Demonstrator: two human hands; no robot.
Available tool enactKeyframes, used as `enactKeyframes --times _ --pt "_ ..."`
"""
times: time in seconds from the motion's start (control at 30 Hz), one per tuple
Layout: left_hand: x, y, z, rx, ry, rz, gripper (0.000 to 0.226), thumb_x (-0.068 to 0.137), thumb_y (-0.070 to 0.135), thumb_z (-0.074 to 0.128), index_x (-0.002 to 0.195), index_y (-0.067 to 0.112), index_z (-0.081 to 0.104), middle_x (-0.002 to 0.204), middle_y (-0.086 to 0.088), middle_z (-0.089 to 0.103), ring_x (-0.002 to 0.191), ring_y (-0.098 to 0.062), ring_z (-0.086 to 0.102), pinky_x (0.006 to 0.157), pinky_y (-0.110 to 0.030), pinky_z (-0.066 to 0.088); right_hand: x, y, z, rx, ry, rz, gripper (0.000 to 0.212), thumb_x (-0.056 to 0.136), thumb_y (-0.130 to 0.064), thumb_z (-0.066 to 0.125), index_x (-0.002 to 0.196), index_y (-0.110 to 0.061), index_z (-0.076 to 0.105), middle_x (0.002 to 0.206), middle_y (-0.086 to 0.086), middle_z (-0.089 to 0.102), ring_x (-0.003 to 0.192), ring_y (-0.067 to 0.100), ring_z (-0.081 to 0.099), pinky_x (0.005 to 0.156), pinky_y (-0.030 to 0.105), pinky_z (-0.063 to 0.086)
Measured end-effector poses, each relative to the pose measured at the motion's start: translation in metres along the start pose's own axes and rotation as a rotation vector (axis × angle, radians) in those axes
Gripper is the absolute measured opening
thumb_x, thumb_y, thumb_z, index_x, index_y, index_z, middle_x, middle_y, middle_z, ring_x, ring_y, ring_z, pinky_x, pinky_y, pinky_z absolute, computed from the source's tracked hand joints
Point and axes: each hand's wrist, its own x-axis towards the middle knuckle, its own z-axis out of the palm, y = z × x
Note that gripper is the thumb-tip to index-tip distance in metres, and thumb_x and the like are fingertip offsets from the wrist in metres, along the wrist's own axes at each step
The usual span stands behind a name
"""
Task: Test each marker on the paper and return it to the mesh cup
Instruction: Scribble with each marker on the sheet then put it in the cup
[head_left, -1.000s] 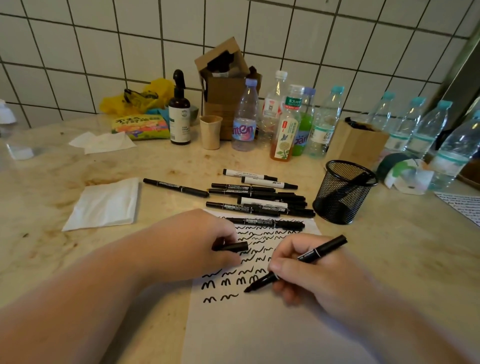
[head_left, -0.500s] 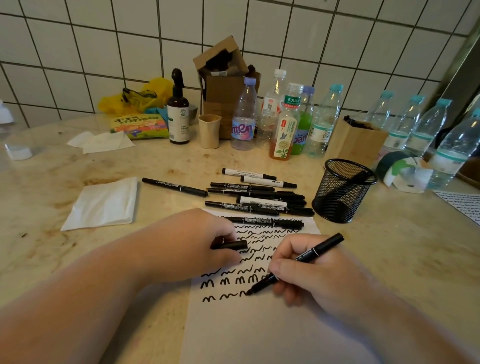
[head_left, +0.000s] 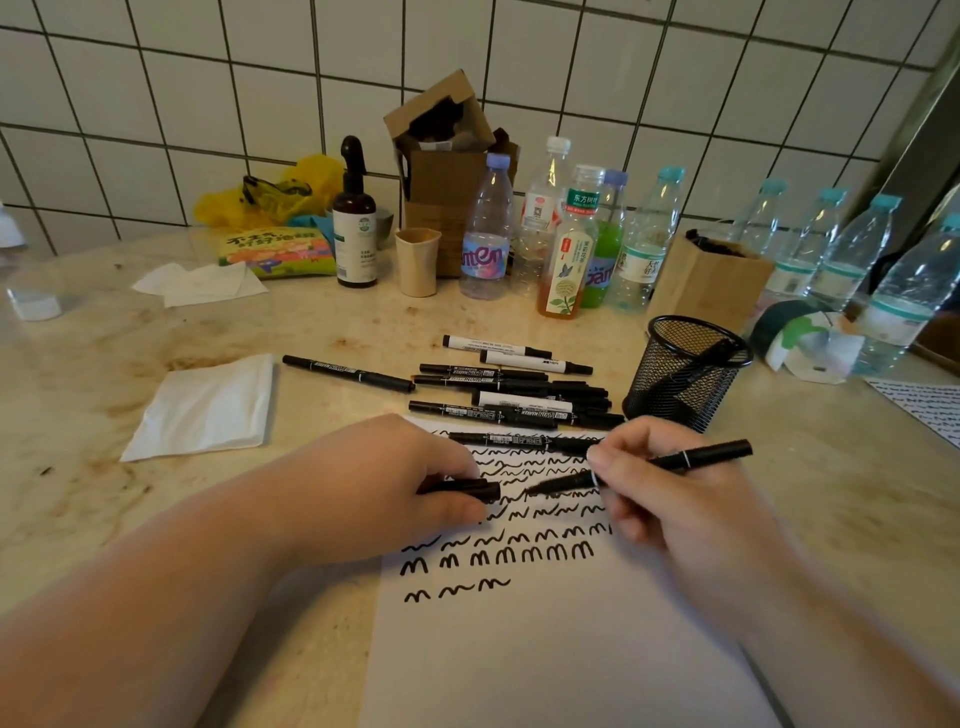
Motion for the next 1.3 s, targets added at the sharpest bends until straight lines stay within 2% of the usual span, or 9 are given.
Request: enactKeyframes --times 0.17,0.3,0.57,0.67,0.83,0.97,1.03,1.2,1.3 --pt "0.000 0.001 0.000 -0.002 0.000 -0.015 0.022 0.089 0.058 0.058 0.105 0.043 0.065 0.084 0.016 0.068 0.075 -0.002 0.062 0.070 -0.026 0.055 0.000 -0.001 0.000 0.231 -0.024 0.013 0.024 0.078 -0.025 0.061 0.079 -0.007 0.077 0.063 0.016 0.064 0.055 0.022 0.055 0.050 0.027 0.044" --pt "0.001 0.001 0.000 0.004 -0.001 -0.008 0.024 0.090 0.058 0.057 0.107 0.042 0.065 0.086 0.015 0.069 0.076 -0.002 0.062 0.074 -0.031 0.056 0.001 0.000 0.000 0.226 -0.029 0.054 0.027 0.089 -0.014 0.053 0.079 -0.005 0.077 0.063 0.018 0.063 0.058 0.025 0.055 0.052 0.031 0.043" --pt "0.000 0.003 0.000 0.006 0.035 0.002 0.025 0.087 0.061 0.057 0.104 0.044 0.065 0.082 0.018 0.067 0.074 0.001 0.060 0.066 -0.020 0.051 0.001 0.000 0.002 0.199 -0.075 0.091 0.015 0.078 -0.016 0.060 0.078 -0.012 0.075 0.068 0.020 0.069 0.057 0.023 0.061 0.051 0.029 0.048" --pt "0.000 0.005 0.000 -0.013 0.053 -0.009 0.023 0.088 0.059 0.057 0.103 0.044 0.065 0.083 0.016 0.067 0.075 -0.001 0.060 0.068 -0.024 0.053 0.000 -0.003 0.003 0.191 -0.091 0.083 0.002 0.077 -0.012 0.075 0.078 -0.011 0.074 0.073 0.022 0.071 0.056 0.022 0.062 0.050 0.026 0.049" --pt "0.001 0.008 -0.001 -0.052 0.082 -0.019 0.020 0.090 0.054 0.057 0.097 0.040 0.067 0.079 0.015 0.065 0.076 0.000 0.058 0.060 -0.017 0.045 -0.001 -0.004 0.002 0.111 -0.123 0.051 0.017 0.068 -0.022 0.074 0.083 -0.015 0.079 0.076 0.016 0.074 0.060 0.021 0.065 0.053 0.025 0.051" --pt "0.001 0.008 -0.002 -0.072 0.095 -0.029 0.018 0.092 0.050 0.057 0.098 0.037 0.068 0.082 0.014 0.065 0.079 -0.001 0.057 0.065 -0.017 0.047 0.000 -0.002 -0.001 0.218 -0.134 0.097 0.020 0.075 -0.018 0.069 0.088 -0.007 0.080 0.080 0.026 0.074 0.061 0.026 0.067 0.054 0.028 0.052" --pt "0.002 0.008 -0.002 -0.074 0.112 -0.032 0.018 0.091 0.051 0.056 0.098 0.038 0.067 0.082 0.015 0.066 0.080 0.001 0.057 0.064 -0.016 0.046 0.000 -0.001 -0.001 0.181 -0.131 0.113 0.024 0.075 -0.019 0.064 0.088 -0.008 0.080 0.081 0.026 0.075 0.057 0.023 0.065 0.050 0.025 0.050" --pt "-0.001 0.012 -0.003 -0.120 0.078 -0.019 0.015 0.091 0.050 0.058 0.090 0.038 0.067 0.084 0.022 0.064 0.073 -0.002 0.058 0.059 -0.017 0.045 -0.001 0.000 0.003 0.058 -0.181 0.144 0.012 0.075 -0.019 0.070 0.082 -0.013 0.077 0.071 0.019 0.069 0.045 0.013 0.045 0.040 0.021 0.032" --pt "-0.002 0.015 -0.002 -0.100 0.046 -0.010 0.012 0.091 0.050 0.058 0.087 0.041 0.065 0.082 0.031 0.061 0.072 0.003 0.057 0.055 -0.014 0.040 0.001 0.003 0.002 0.065 -0.187 0.150 0.009 0.083 -0.008 0.069 0.077 -0.012 0.075 0.067 0.021 0.065 0.043 0.013 0.038 0.041 0.021 0.025"
